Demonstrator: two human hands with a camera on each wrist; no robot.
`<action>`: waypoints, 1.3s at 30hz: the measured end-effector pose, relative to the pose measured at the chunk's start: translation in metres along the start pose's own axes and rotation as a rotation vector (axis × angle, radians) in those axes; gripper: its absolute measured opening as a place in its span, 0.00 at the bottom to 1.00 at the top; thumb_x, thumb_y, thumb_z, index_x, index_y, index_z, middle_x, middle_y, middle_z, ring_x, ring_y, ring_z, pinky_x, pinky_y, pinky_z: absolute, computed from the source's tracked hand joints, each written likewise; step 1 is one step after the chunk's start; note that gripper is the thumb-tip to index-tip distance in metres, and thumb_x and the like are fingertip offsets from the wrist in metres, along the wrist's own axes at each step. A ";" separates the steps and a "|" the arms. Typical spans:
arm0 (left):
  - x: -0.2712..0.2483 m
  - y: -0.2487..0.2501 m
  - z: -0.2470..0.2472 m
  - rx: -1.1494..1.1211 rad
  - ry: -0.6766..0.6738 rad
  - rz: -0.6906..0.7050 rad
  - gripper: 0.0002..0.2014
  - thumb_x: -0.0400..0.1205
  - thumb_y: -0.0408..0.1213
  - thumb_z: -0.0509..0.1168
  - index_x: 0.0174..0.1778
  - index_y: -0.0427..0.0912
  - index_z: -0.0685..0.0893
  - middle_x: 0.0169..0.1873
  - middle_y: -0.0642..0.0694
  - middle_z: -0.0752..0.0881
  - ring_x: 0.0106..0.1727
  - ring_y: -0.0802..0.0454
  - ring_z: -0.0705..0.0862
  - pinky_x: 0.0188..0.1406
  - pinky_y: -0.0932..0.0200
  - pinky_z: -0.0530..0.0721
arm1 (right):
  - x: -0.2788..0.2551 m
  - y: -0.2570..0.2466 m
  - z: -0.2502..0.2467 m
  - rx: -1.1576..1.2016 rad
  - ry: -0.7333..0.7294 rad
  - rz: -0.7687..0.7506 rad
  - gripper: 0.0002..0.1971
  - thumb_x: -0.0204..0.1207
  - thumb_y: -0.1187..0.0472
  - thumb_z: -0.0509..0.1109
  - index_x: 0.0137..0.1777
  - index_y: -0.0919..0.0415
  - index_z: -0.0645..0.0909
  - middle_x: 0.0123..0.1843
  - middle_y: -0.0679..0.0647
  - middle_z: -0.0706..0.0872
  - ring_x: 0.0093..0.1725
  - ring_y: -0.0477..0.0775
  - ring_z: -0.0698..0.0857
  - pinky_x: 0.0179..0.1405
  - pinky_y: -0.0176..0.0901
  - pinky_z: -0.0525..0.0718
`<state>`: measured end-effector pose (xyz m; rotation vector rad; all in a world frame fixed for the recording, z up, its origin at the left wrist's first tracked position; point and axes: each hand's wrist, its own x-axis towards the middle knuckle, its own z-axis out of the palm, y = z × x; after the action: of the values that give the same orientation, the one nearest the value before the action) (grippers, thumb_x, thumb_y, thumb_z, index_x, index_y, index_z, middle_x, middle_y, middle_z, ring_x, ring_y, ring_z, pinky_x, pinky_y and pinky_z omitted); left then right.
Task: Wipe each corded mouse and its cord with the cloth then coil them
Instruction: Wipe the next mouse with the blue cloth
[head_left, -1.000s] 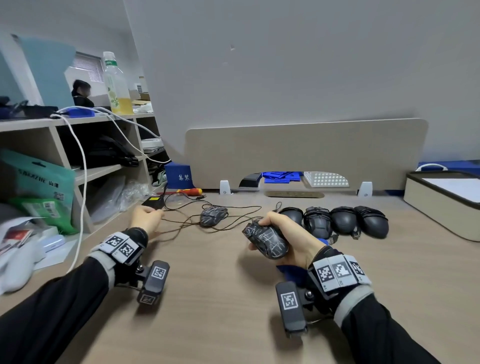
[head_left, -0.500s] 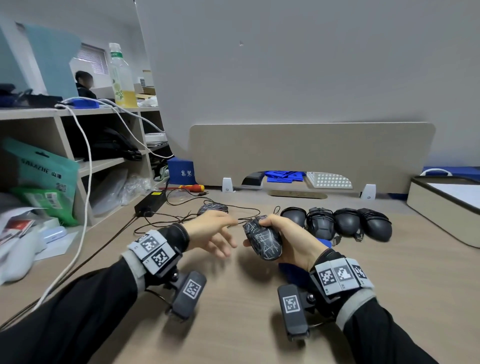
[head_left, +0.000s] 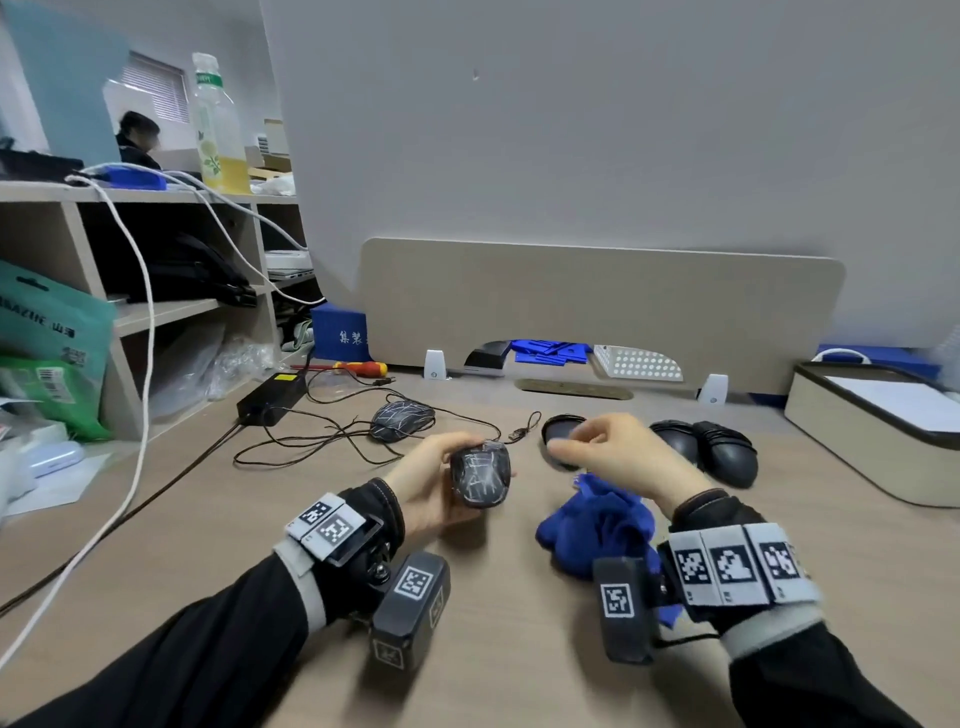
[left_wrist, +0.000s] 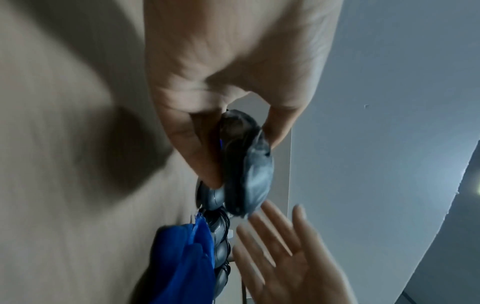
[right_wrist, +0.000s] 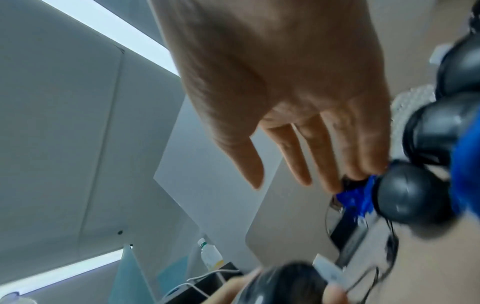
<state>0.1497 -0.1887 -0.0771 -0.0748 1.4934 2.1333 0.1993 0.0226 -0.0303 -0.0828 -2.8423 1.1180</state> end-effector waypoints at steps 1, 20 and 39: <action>0.002 -0.002 0.001 -0.038 0.006 0.009 0.16 0.82 0.42 0.67 0.62 0.37 0.81 0.61 0.30 0.87 0.36 0.47 0.91 0.27 0.62 0.86 | -0.007 0.000 -0.003 -0.167 -0.091 0.016 0.20 0.72 0.41 0.77 0.47 0.59 0.84 0.43 0.50 0.85 0.40 0.49 0.80 0.39 0.43 0.76; 0.017 -0.020 -0.004 -0.181 -0.236 0.072 0.20 0.80 0.58 0.64 0.45 0.44 0.89 0.43 0.41 0.89 0.39 0.45 0.86 0.39 0.52 0.81 | 0.028 -0.011 0.040 0.505 0.211 -0.106 0.11 0.80 0.53 0.74 0.50 0.62 0.83 0.42 0.52 0.88 0.40 0.49 0.86 0.37 0.39 0.81; 0.018 -0.025 0.001 -0.185 -0.086 0.202 0.30 0.85 0.64 0.53 0.51 0.39 0.86 0.32 0.40 0.86 0.27 0.44 0.83 0.20 0.60 0.80 | 0.017 -0.011 0.048 0.376 0.012 -0.409 0.07 0.73 0.69 0.79 0.42 0.55 0.90 0.40 0.52 0.92 0.42 0.45 0.88 0.44 0.37 0.85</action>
<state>0.1461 -0.1742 -0.1046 0.1056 1.2991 2.3994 0.1770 -0.0167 -0.0572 0.4874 -2.4211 1.5002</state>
